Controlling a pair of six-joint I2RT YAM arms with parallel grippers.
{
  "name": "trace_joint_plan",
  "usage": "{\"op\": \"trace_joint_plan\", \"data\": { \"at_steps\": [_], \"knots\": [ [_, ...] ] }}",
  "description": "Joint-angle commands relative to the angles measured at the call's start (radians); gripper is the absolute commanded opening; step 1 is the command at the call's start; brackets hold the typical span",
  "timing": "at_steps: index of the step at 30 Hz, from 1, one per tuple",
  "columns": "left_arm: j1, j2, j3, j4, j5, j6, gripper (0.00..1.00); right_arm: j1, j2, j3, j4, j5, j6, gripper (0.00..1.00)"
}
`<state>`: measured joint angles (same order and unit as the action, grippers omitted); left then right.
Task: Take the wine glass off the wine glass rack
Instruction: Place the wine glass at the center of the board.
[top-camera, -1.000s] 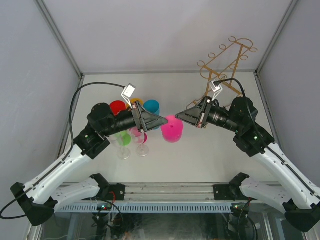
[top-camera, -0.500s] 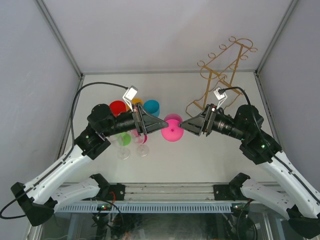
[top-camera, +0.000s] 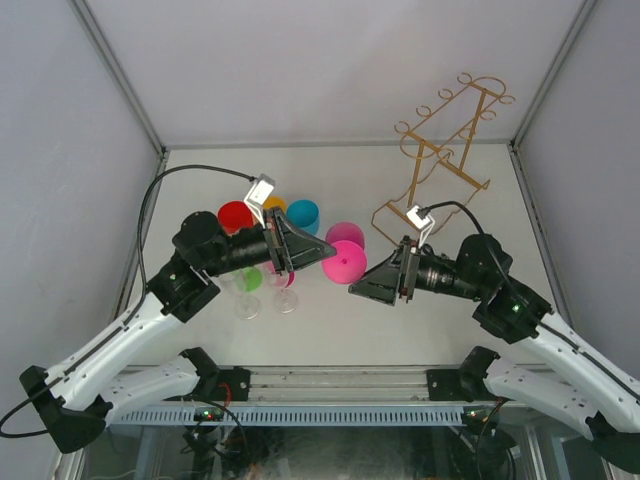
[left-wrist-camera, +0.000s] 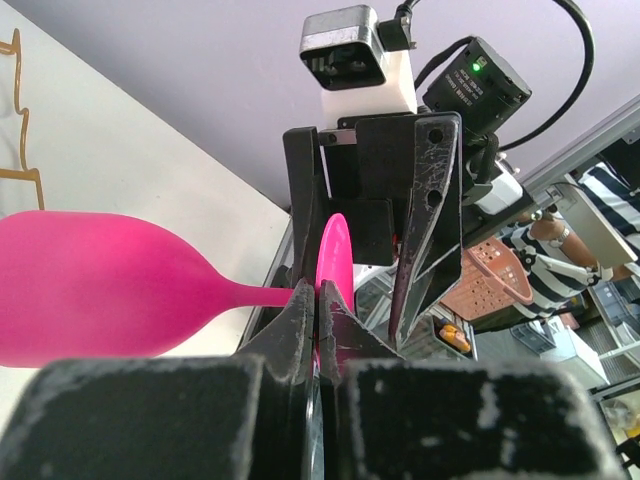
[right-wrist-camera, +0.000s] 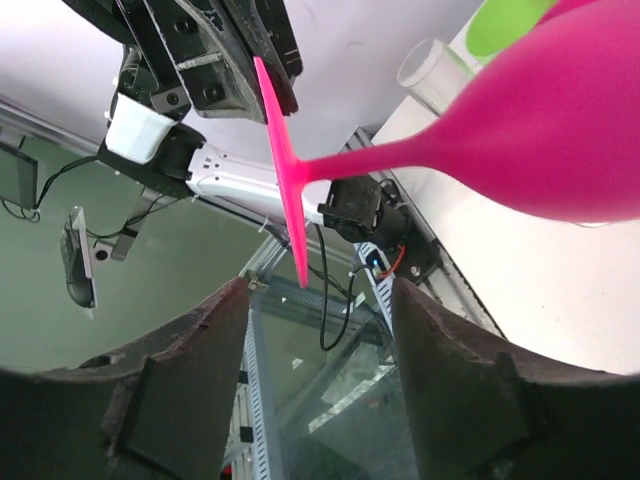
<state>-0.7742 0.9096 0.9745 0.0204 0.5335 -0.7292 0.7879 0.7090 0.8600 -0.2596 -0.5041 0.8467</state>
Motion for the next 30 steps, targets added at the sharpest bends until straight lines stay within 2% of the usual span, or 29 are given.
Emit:
{"op": "trace_joint_plan", "data": {
  "at_steps": [1, 4, 6, 10, 13, 15, 17, 18, 22, 25, 27, 30],
  "knots": [
    [-0.015, -0.005, -0.004, 0.042, -0.003, 0.032, 0.0, 0.052, 0.033, -0.004, 0.185, 0.083, -0.026, 0.56],
    [-0.017, -0.013, -0.007, 0.038, -0.006, 0.033, 0.0, 0.063, 0.047, -0.044, 0.288, 0.114, -0.006, 0.41],
    [-0.017, -0.015, -0.007, 0.026, -0.01, 0.039, 0.0, 0.063, 0.046, -0.069, 0.349, 0.114, 0.002, 0.34],
    [-0.017, -0.025, -0.003, -0.008, -0.021, 0.052, 0.0, 0.068, 0.028, -0.108, 0.421, 0.106, -0.02, 0.0],
    [-0.017, -0.031, 0.002, -0.041, -0.036, 0.096, 0.03, 0.078, -0.001, -0.123, 0.428, 0.103, -0.083, 0.0],
    [-0.017, -0.029, 0.02, -0.074, -0.041, 0.118, 0.44, 0.085, -0.016, -0.125, 0.425, 0.07, -0.138, 0.0],
    [-0.017, -0.024, 0.063, -0.154, -0.076, 0.159, 0.71, 0.098, -0.03, -0.125, 0.391, 0.055, -0.222, 0.0],
    [-0.018, -0.023, 0.093, -0.226, -0.107, 0.188, 0.79, 0.107, -0.041, -0.125, 0.361, 0.06, -0.28, 0.0],
    [-0.017, -0.051, 0.188, -0.405, -0.289, 0.265, 0.99, 0.166, -0.086, -0.131, 0.127, 0.167, -0.629, 0.0],
    [-0.014, -0.067, 0.226, -0.452, -0.342, 0.284, 1.0, 0.26, -0.107, -0.177, 0.012, 0.299, -0.934, 0.0],
    [-0.014, -0.053, 0.251, -0.481, -0.344, 0.287, 1.0, 0.369, -0.112, -0.214, -0.046, 0.41, -1.14, 0.0],
    [-0.014, -0.028, 0.276, -0.51, -0.335, 0.293, 1.0, 0.507, -0.098, -0.251, -0.108, 0.596, -1.349, 0.0]
  ]
}}
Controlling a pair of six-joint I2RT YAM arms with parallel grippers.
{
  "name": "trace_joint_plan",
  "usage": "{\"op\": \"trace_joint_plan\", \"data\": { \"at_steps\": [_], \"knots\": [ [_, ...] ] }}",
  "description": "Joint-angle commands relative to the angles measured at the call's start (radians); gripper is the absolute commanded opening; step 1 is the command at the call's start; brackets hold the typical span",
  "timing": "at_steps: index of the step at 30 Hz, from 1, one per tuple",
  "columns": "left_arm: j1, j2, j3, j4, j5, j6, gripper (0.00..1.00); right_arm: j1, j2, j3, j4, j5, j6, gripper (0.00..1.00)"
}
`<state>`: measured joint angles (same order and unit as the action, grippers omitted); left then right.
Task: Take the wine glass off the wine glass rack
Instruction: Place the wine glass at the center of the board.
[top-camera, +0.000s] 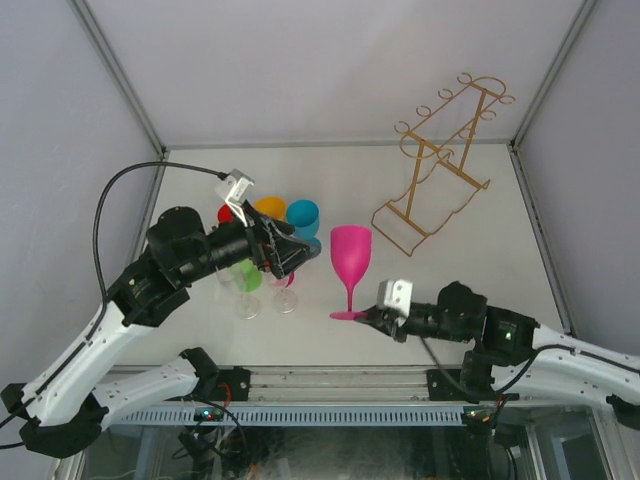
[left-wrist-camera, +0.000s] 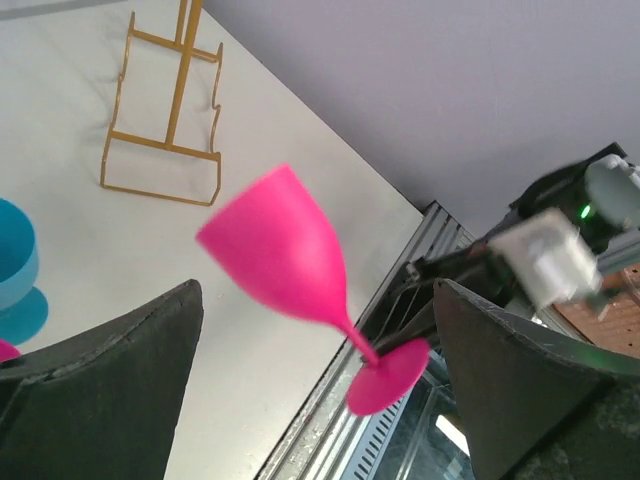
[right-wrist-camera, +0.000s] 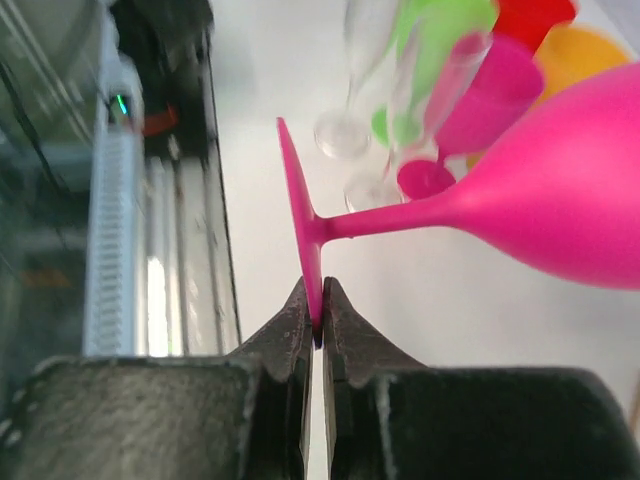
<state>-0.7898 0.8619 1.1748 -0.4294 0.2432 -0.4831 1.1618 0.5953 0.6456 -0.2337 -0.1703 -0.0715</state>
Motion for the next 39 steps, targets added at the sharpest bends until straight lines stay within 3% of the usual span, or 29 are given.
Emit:
{"op": "trace_joint_plan", "data": {
  "at_steps": [1, 5, 10, 15, 20, 22, 28, 29, 35, 39],
  "knots": [
    [0.002, 0.024, 0.077, -0.06, -0.04, 0.047, 1.0, 0.169, 0.027, -0.052, -0.138, 0.306, -0.5, 0.0],
    [0.001, 0.047, 0.064, -0.04, 0.002, 0.06, 1.0, 0.305, 0.089, -0.121, -0.107, 0.494, -0.635, 0.0],
    [0.001, 0.169, 0.097, -0.097, 0.203, 0.12, 0.98, 0.426, 0.118, -0.214, 0.063, 0.632, -0.786, 0.0],
    [-0.011, 0.252, 0.135, -0.187, 0.322, 0.182, 0.94, 0.451, 0.134, -0.24, 0.129, 0.689, -0.858, 0.0],
    [-0.018, 0.282, 0.144, -0.278, 0.383, 0.254, 0.81, 0.451, 0.122, -0.254, 0.149, 0.706, -0.867, 0.0],
    [-0.026, 0.281, 0.137, -0.278, 0.422, 0.269, 0.69, 0.451, 0.122, -0.258, 0.15, 0.715, -0.862, 0.0],
    [-0.037, 0.282, 0.14, -0.281, 0.435, 0.309, 0.08, 0.451, 0.116, -0.25, 0.123, 0.747, -0.79, 0.01],
    [-0.038, 0.282, 0.142, -0.281, 0.414, 0.308, 0.01, 0.452, 0.113, -0.249, 0.112, 0.747, -0.764, 0.05],
    [-0.039, 0.268, 0.145, -0.269, 0.192, 0.287, 0.0, 0.481, 0.082, -0.237, 0.051, 0.777, -0.554, 0.58],
    [-0.039, 0.303, 0.14, -0.272, 0.015, 0.276, 0.0, 0.518, 0.035, -0.215, 0.002, 0.799, -0.394, 0.64]
  ]
}}
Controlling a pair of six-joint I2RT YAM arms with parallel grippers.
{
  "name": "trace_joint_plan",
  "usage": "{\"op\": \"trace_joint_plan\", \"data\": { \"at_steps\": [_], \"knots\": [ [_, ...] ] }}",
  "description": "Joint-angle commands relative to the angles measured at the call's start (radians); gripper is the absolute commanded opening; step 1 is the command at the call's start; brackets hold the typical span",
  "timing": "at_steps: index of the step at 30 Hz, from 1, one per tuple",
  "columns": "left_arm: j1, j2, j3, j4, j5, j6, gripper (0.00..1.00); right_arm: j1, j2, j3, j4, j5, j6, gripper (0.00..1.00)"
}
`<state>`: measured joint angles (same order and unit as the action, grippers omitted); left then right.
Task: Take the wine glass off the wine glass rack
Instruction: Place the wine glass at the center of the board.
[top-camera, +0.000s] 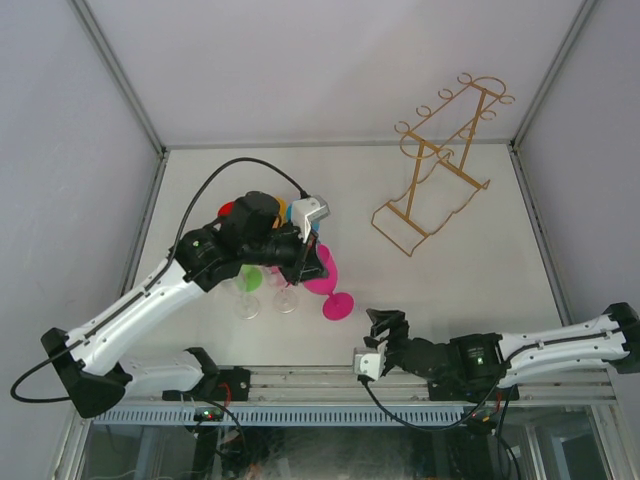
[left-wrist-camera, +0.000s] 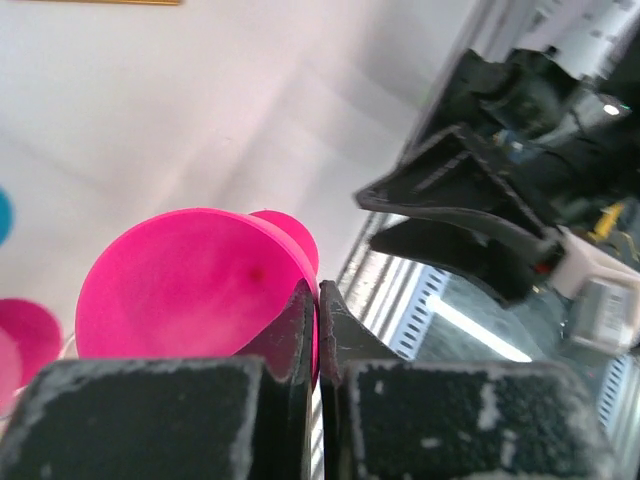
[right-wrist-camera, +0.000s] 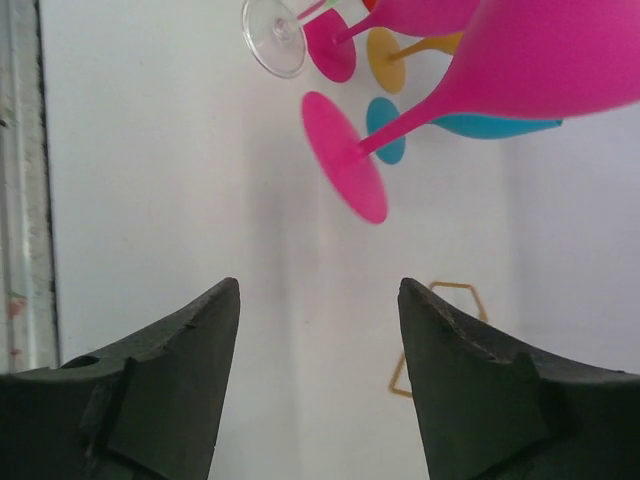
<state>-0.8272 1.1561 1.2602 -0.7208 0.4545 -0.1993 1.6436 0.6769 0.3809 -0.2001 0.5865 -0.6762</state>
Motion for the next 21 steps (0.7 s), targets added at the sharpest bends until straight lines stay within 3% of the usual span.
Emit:
{"op": "trace_joint_plan", "data": {
  "at_steps": [1, 8, 12, 15, 18, 21],
  "knots": [
    [-0.002, 0.029, 0.054, 0.02, -0.217, -0.008, 0.0, 0.043, -0.068, 0.051, -0.04, 0.036, 0.238, 0.65],
    [-0.055, 0.154, 0.06, 0.029, -0.388, -0.003, 0.0, 0.064, -0.206, 0.049, -0.029, 0.097, 0.385, 0.7],
    [-0.078, 0.209, 0.031, 0.068, -0.5, -0.013, 0.0, 0.065, -0.232, 0.05, 0.069, 0.208, 0.412, 0.71],
    [-0.081, 0.22, -0.028, 0.147, -0.509, -0.033, 0.02, 0.063, -0.238, 0.05, 0.18, 0.295, 0.425, 0.72],
    [-0.082, 0.228, -0.064, 0.2, -0.497, -0.047, 0.2, 0.055, -0.246, 0.054, 0.302, 0.391, 0.451, 0.76],
    [-0.082, 0.241, -0.07, 0.193, -0.523, -0.057, 0.29, 0.012, -0.26, 0.095, 0.306, 0.497, 0.576, 0.8]
  ]
}}
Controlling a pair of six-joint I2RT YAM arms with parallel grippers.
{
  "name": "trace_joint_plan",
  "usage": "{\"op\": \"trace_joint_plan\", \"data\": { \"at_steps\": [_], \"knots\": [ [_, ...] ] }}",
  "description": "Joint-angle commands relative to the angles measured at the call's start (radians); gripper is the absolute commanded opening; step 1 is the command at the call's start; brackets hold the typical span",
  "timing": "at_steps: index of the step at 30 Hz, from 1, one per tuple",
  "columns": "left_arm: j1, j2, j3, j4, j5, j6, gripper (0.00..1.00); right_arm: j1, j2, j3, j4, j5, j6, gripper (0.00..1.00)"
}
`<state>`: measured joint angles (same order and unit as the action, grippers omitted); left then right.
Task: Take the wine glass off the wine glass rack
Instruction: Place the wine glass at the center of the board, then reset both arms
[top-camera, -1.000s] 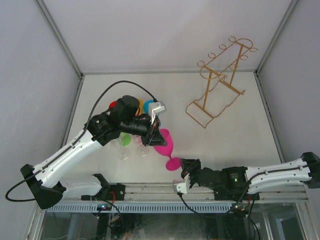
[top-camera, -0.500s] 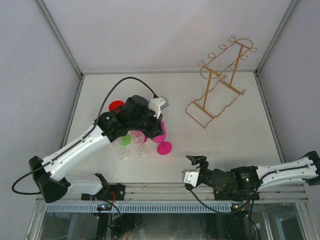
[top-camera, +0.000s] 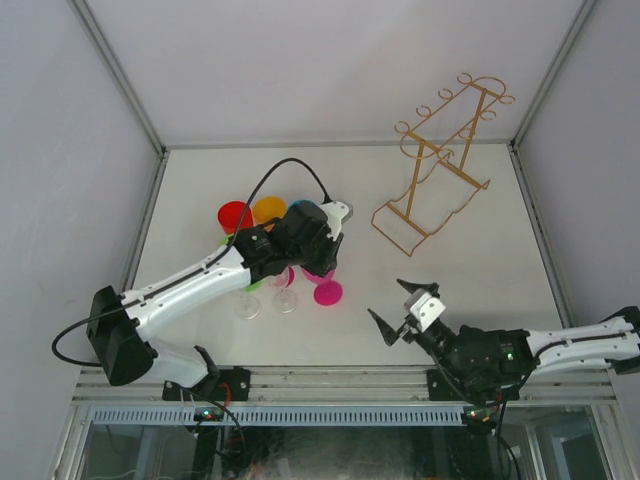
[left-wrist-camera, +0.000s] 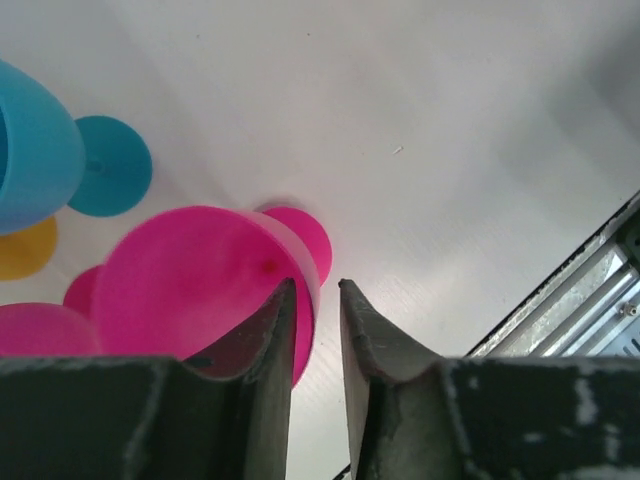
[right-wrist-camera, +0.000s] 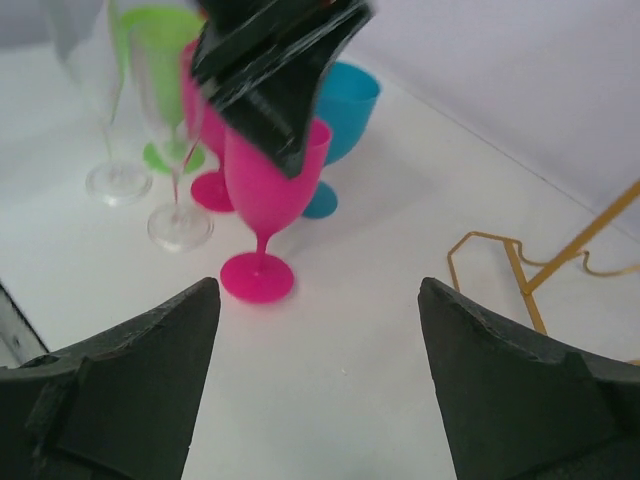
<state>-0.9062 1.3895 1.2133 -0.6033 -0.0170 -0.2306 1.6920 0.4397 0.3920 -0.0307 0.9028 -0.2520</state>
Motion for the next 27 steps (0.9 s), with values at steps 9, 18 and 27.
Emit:
{"op": "trace_joint_plan", "data": {
  "at_steps": [9, 18, 27],
  "knots": [
    [-0.003, -0.074, -0.005, 0.054, -0.077, -0.026, 0.61, -0.369, -0.073, 0.328, -0.322, 0.108, 0.655, 0.76],
    [0.002, -0.303, 0.041, 0.051, -0.122, -0.065, 0.92, -0.677, 0.077, 0.559, -0.573, -0.181, 0.649, 0.88],
    [0.294, -0.667, 0.021, -0.069, -0.285, -0.136, 1.0, -0.932, 0.356, 0.93, -0.803, -0.21, 0.645, 1.0]
  ]
}}
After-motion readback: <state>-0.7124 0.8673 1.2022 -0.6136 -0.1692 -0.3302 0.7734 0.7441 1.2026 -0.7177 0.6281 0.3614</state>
